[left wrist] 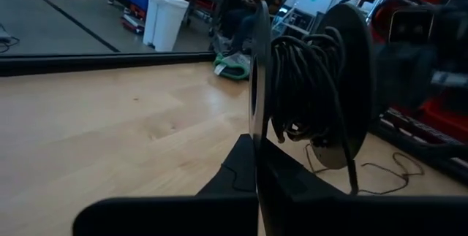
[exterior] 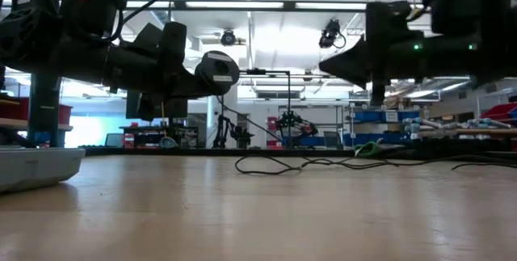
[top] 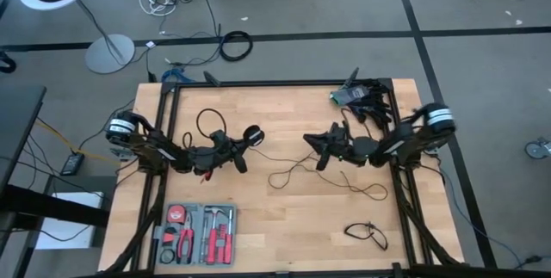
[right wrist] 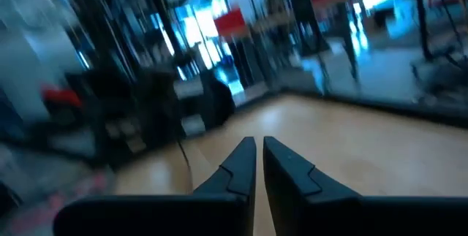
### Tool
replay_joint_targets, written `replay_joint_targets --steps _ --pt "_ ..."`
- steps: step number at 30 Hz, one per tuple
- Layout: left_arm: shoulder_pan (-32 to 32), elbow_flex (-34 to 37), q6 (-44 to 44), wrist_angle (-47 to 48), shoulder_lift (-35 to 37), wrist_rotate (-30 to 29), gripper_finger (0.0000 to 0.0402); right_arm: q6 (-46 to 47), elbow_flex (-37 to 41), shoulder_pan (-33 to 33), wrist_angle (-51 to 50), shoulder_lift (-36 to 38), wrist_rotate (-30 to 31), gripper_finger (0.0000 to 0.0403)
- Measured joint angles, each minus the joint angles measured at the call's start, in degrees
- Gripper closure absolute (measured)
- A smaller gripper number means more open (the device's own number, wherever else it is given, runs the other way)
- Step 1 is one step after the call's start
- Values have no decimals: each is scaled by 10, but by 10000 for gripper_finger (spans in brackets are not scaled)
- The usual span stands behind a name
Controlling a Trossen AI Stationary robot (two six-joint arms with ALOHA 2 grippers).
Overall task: Coil cords
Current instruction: Coil the black wire onto the spool
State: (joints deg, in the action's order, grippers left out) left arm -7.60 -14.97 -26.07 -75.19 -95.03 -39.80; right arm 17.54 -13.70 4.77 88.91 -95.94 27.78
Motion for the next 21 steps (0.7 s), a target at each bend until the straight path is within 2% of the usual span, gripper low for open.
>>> replay_joint_targets --steps 3,7,12,21 --pt "0 -3 3 -3 0 0 402 7 -29 -10 -12 -42 -20 374" --pt "0 -3 3 -4 0 11 402 -16 -82 -31 -35 -78 -91 370" --pt "0 -2 6 -14 0 44 402 -9 -121 -66 -118 -71 -162 350" --pt "1 -8 22 -7 0 68 402 -25 -223 -104 -289 -68 -322 286"
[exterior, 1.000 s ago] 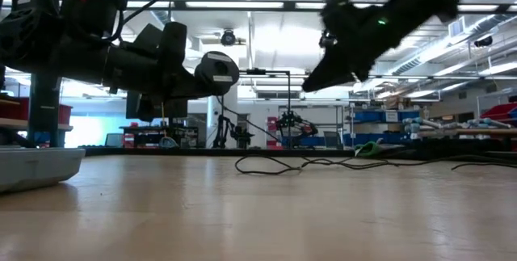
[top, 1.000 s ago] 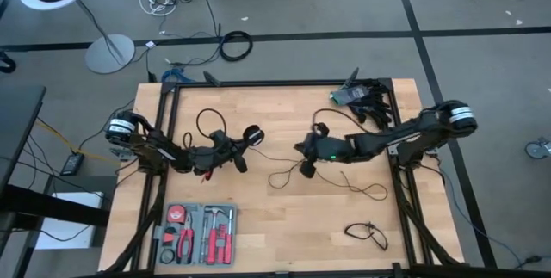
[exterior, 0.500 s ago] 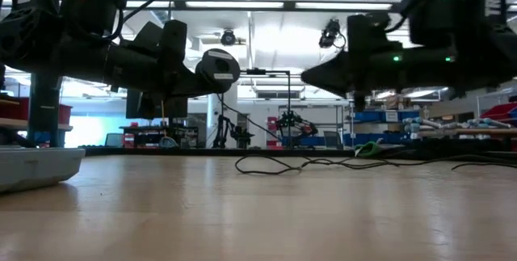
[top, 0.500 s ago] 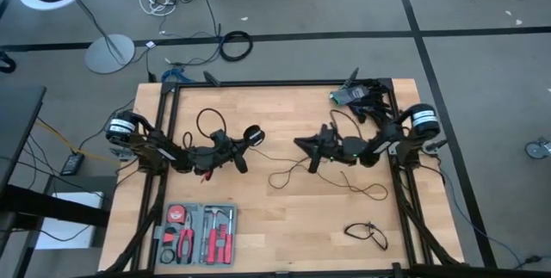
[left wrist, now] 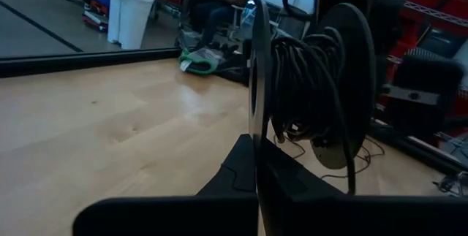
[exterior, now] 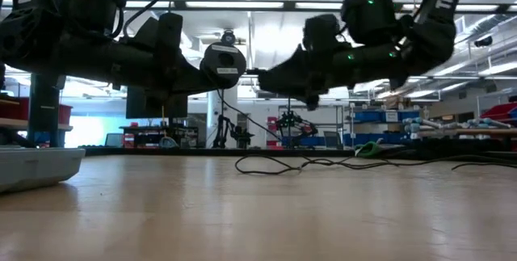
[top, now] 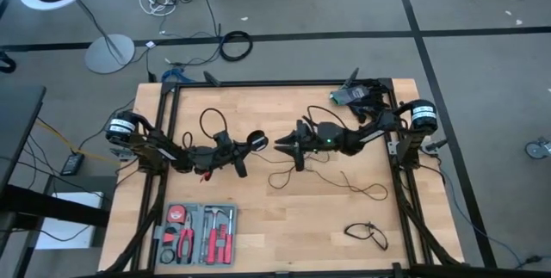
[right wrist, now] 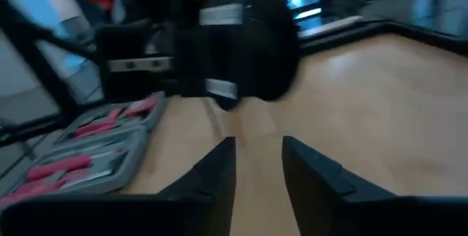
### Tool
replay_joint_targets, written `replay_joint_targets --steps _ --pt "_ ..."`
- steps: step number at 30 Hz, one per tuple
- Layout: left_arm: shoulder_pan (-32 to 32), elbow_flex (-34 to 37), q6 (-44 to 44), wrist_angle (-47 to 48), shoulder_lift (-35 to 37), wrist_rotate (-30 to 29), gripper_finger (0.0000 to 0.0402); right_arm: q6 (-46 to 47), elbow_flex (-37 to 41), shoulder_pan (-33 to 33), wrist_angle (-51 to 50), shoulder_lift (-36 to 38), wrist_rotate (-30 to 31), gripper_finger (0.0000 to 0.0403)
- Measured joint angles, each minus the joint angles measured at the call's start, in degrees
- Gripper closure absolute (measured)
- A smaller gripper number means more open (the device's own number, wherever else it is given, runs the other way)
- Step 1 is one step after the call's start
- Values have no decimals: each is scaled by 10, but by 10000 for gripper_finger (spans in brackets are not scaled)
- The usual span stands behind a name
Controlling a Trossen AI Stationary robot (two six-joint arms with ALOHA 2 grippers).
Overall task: Coil cords
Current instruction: Coil the black wire onto the spool
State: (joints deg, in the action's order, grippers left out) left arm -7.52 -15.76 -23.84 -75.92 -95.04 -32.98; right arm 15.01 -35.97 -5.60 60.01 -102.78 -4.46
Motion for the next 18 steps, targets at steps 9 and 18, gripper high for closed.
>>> replay_joint_targets --steps 9,18 --pt "0 -33 13 36 0 3 402 -33 -31 -14 -13 0 -18 264" --pt "0 -33 12 42 0 3 402 -55 -32 -15 6 0 -48 312"
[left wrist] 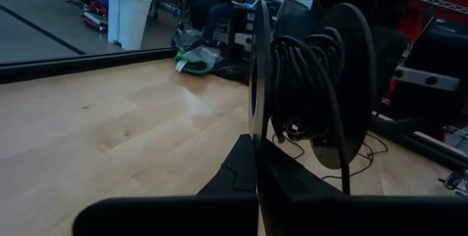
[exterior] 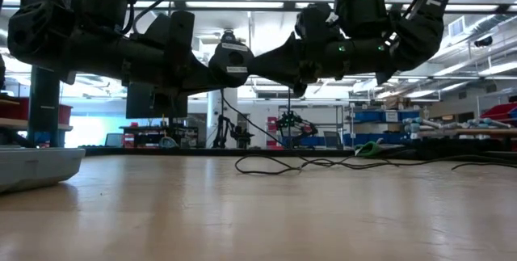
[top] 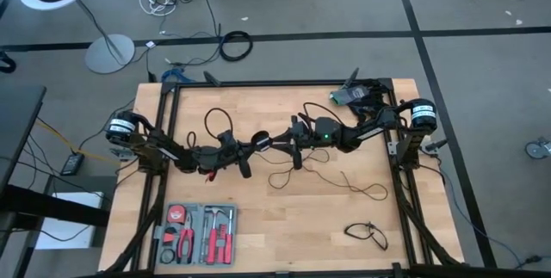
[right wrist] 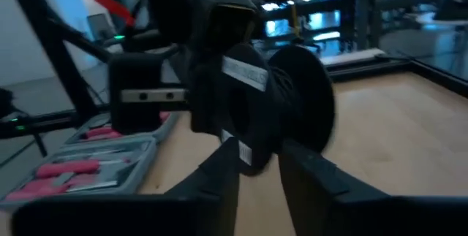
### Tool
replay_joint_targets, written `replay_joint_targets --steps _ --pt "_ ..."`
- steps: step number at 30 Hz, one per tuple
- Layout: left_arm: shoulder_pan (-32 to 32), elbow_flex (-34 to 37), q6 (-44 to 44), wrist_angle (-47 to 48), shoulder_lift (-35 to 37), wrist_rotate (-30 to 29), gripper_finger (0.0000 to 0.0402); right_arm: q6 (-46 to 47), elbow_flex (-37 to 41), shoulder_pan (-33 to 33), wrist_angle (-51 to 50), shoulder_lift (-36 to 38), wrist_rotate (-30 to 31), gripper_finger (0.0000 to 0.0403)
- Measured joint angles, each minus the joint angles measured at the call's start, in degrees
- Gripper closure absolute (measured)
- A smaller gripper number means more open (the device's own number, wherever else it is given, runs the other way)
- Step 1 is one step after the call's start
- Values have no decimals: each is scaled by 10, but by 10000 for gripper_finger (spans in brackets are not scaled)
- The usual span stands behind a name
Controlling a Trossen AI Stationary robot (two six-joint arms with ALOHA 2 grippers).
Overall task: Coil cords
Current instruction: Coil the black wire onto the spool
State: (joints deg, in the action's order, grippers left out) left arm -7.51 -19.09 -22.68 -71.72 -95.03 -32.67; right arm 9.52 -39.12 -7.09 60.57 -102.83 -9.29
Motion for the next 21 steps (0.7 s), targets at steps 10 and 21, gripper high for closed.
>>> replay_joint_targets --steps 10,21 --pt "0 0 0 -9 0 1 401 -27 -12 3 -4 0 -30 397" --pt "0 0 -18 -9 0 -4 375 -23 -12 2 -3 0 -30 401"
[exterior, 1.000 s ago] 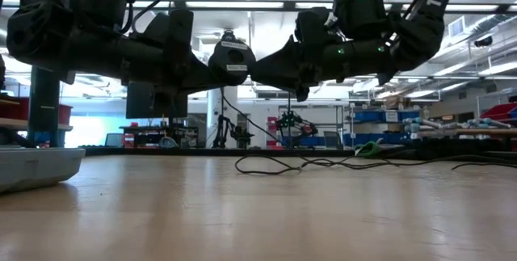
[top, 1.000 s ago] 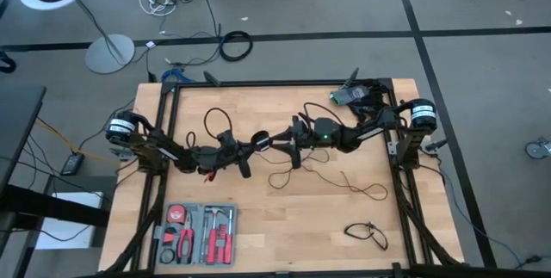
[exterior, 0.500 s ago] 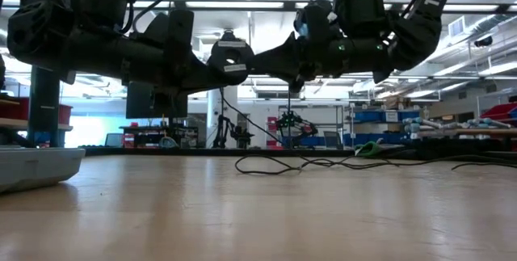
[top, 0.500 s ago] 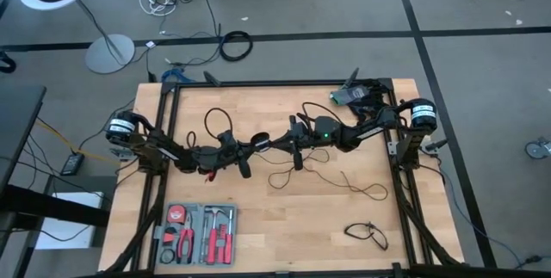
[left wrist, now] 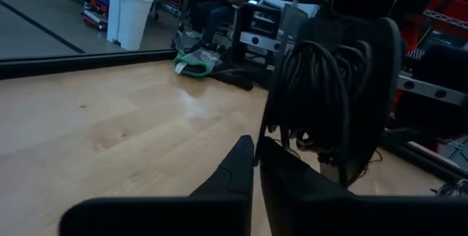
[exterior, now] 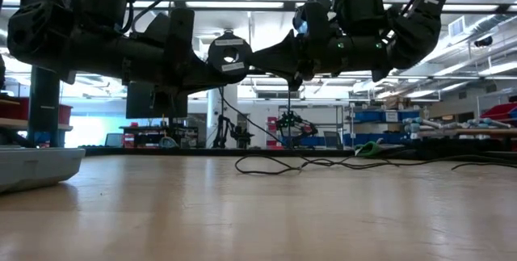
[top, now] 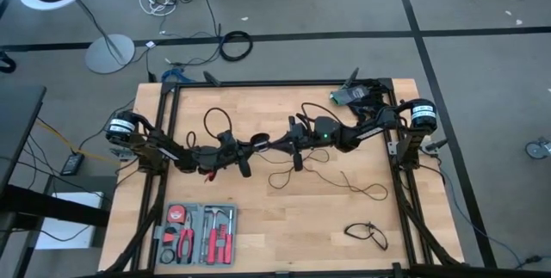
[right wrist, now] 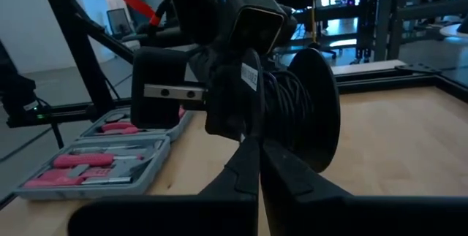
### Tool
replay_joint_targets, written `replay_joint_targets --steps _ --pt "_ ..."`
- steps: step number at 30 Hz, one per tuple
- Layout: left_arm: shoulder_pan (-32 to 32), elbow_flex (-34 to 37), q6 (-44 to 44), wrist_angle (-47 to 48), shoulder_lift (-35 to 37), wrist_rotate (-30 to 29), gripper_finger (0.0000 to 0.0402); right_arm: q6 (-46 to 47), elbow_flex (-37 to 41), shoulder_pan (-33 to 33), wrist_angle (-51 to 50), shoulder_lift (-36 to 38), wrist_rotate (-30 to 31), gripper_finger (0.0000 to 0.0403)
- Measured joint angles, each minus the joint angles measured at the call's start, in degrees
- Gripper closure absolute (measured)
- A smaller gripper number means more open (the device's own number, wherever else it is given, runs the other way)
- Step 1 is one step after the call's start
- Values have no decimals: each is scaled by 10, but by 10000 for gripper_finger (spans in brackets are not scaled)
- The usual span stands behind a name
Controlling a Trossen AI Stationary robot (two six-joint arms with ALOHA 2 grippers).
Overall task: Coil cords
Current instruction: Coil the black wire onto the spool
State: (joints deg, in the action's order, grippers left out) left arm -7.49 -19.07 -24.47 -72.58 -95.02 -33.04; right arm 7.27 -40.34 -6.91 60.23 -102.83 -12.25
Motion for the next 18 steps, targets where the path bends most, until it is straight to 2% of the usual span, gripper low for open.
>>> replay_joint_targets --steps 8,13,18 --pt "0 0 11 1 0 3 332 6 0 -1 1 0 1 402" --pt "-1 1 33 2 0 37 328 20 0 -6 1 1 -3 402" --pt "-1 27 34 -27 2 42 328 22 0 -7 -6 1 -1 403"
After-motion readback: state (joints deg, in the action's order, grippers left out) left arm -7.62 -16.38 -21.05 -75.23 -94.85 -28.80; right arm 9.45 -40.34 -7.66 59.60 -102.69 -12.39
